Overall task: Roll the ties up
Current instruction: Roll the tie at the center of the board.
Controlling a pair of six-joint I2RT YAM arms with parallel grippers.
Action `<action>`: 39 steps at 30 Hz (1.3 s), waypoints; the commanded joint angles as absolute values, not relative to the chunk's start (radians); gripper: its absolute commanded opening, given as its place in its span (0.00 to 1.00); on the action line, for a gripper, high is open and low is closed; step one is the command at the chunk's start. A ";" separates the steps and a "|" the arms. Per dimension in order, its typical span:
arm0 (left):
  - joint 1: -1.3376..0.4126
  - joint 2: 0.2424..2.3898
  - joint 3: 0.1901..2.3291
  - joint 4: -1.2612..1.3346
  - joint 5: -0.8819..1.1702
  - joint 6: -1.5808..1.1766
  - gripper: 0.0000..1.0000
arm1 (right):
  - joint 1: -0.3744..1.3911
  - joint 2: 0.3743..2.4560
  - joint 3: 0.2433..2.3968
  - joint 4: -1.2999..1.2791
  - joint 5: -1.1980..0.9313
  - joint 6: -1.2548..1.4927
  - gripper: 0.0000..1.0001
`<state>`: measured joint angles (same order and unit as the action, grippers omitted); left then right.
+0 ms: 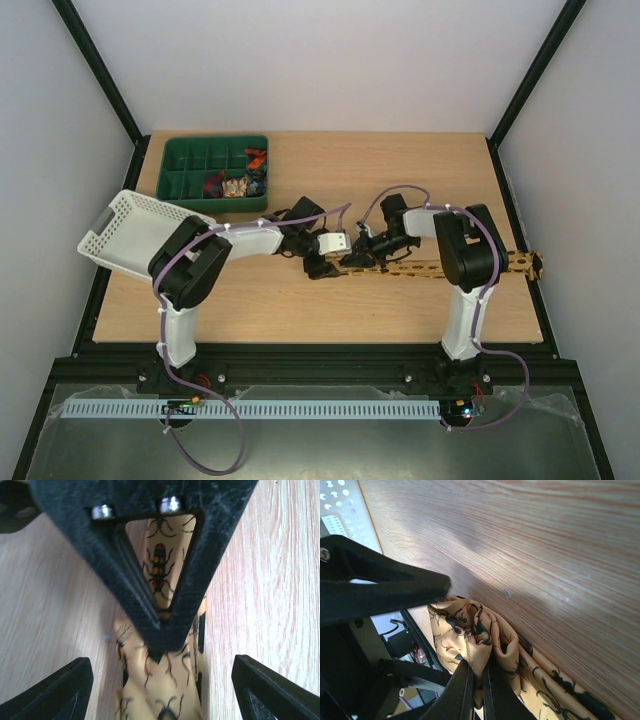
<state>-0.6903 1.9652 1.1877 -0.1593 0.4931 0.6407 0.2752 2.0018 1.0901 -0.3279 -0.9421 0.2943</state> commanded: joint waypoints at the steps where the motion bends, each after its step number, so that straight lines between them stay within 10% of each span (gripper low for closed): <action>1: -0.714 2.028 1.246 -0.215 0.542 0.651 0.80 | 0.279 1.964 1.061 -0.348 -0.959 0.286 0.02; 4: -0.719 2.060 1.258 -0.214 0.504 0.643 0.79 | 0.278 1.953 1.049 -0.335 -0.971 0.293 0.01; 11: -0.719 2.037 1.201 -0.202 0.439 0.702 0.33 | 0.278 1.931 1.038 -0.337 -0.976 0.289 0.06; 20: -0.729 2.023 1.178 -0.185 0.426 0.720 0.30 | 0.267 1.931 1.074 -0.332 -0.974 0.311 0.30; 29: -0.727 2.017 1.167 -0.200 0.414 0.735 0.30 | 0.263 1.931 1.081 -0.341 -0.951 0.308 0.02; 39: -0.700 2.025 1.165 -0.234 0.429 0.737 0.32 | 0.227 1.961 1.049 -0.405 -0.830 0.179 0.01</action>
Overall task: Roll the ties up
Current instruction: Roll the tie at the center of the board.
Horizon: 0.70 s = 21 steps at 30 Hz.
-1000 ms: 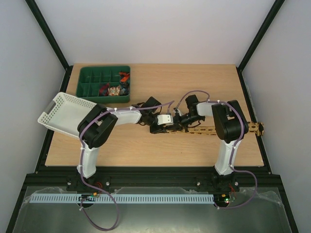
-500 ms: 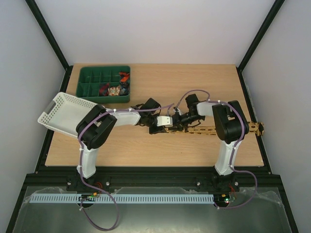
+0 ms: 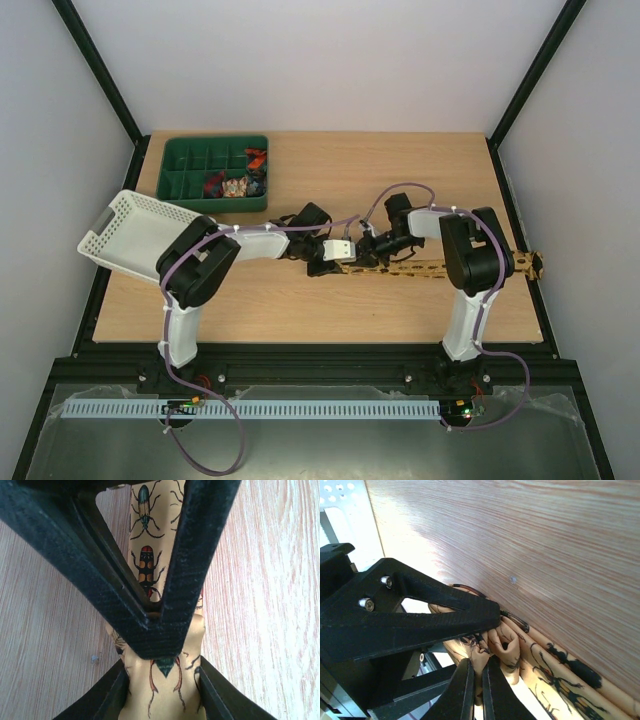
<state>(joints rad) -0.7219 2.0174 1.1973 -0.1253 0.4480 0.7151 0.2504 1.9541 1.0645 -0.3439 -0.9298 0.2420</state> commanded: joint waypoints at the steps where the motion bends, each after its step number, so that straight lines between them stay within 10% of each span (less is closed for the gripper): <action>1: -0.698 2.024 1.167 -0.235 0.432 0.738 0.32 | 0.228 1.972 1.048 -0.403 -0.823 0.172 0.01; 21: -0.612 1.928 1.005 0.094 0.631 0.497 0.72 | 0.230 1.965 1.002 -0.394 -0.698 0.098 0.01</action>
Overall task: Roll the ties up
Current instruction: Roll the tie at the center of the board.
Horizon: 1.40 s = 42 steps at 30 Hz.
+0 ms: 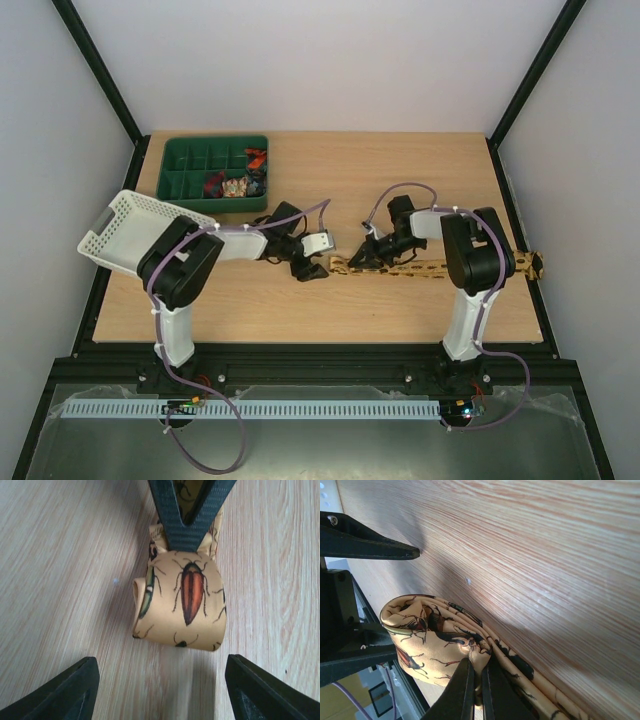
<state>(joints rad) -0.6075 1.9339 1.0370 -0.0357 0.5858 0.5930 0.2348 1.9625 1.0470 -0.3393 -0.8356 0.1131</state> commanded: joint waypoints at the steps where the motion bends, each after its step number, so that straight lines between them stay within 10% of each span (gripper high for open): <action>1: -0.613 1.921 0.972 0.150 0.635 0.479 0.73 | 0.233 1.968 1.003 -0.391 -0.700 0.098 0.01; 10: -0.628 1.990 0.916 0.446 0.686 0.423 0.76 | 0.237 1.961 1.008 -0.396 -0.698 0.063 0.01; 21: -0.673 1.999 0.869 0.516 0.727 0.517 0.52 | 0.238 1.965 0.970 -0.410 -0.661 0.044 0.01; 42: -0.734 2.044 0.950 0.625 0.688 0.370 0.37 | 0.238 1.969 0.946 -0.399 -0.637 0.025 0.01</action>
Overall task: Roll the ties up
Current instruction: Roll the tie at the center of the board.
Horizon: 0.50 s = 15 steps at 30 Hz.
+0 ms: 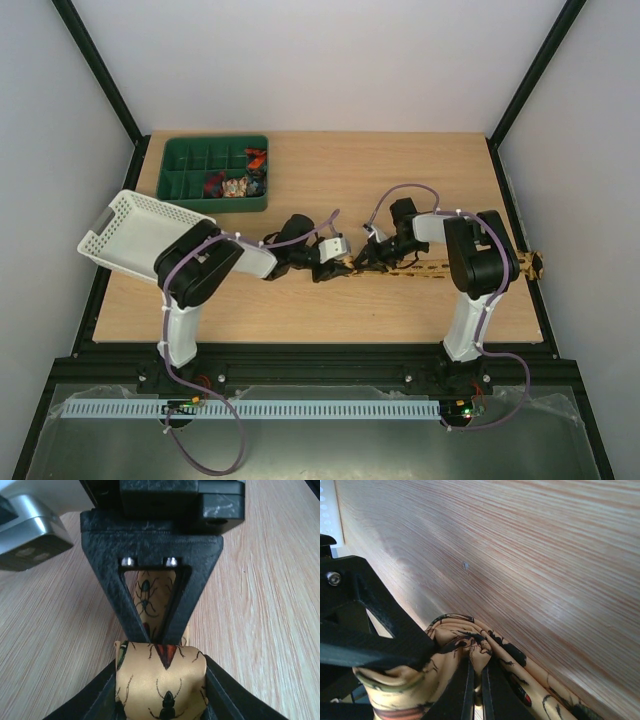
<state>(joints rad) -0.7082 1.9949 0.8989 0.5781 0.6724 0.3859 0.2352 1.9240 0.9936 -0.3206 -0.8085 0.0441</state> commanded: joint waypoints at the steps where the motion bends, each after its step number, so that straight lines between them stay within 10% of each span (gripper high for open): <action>1: -0.736 2.058 0.960 0.620 0.681 0.363 0.37 | 0.239 1.968 0.946 -0.399 -0.639 0.025 0.01; 15: -0.739 2.147 0.987 0.460 0.574 0.425 0.37 | 0.238 1.967 0.939 -0.388 -0.687 0.029 0.02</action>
<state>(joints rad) -0.7307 2.0872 0.9829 0.5617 0.6483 0.3950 0.2344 1.9244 0.9920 -0.3183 -0.8108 0.0448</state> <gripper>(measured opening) 0.371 0.018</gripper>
